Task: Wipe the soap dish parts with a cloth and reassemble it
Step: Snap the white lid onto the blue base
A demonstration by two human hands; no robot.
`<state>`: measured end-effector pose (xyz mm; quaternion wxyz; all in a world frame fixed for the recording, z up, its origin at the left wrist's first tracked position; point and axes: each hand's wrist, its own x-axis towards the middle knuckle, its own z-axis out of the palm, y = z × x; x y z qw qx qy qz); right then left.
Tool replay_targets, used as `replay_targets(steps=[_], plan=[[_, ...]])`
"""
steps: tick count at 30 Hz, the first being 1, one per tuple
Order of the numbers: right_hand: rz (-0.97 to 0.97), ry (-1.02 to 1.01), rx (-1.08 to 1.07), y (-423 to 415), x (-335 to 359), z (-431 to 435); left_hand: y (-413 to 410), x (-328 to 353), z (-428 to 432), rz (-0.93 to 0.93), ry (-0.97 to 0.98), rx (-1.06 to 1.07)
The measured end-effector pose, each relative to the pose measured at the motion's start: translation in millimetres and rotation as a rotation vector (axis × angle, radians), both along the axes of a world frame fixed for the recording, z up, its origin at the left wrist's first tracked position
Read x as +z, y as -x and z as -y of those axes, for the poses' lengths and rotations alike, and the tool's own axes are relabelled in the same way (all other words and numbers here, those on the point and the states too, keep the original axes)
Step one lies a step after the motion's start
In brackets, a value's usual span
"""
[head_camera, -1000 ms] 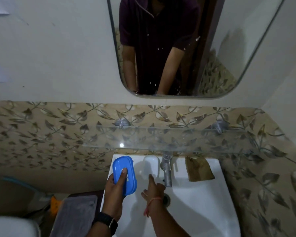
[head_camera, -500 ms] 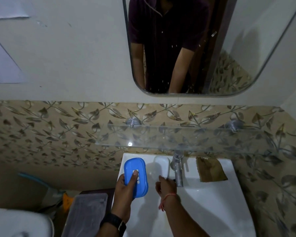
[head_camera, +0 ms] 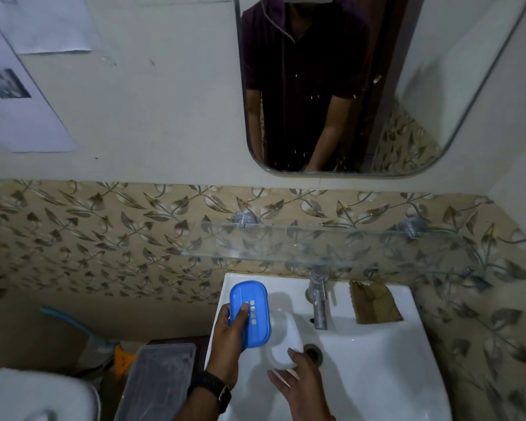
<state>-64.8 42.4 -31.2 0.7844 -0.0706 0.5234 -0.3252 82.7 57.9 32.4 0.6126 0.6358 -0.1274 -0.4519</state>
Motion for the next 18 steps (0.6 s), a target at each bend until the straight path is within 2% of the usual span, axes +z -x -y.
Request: replay_targets(steps=[4,12,18], plan=[[0.070,0.125,-0.034,17.1,23.1,-10.9,3.9,4.5,-6.5,-0.019,0.018,0.001],[-0.026,0.555,-0.095,34.2,83.6,-15.8,29.7,22.3,-20.8,-0.070,0.067,0.010],[-0.238,0.902,-0.108,48.8,124.4,-11.3,49.9,42.2,-26.0,-0.073,0.128,-0.047]])
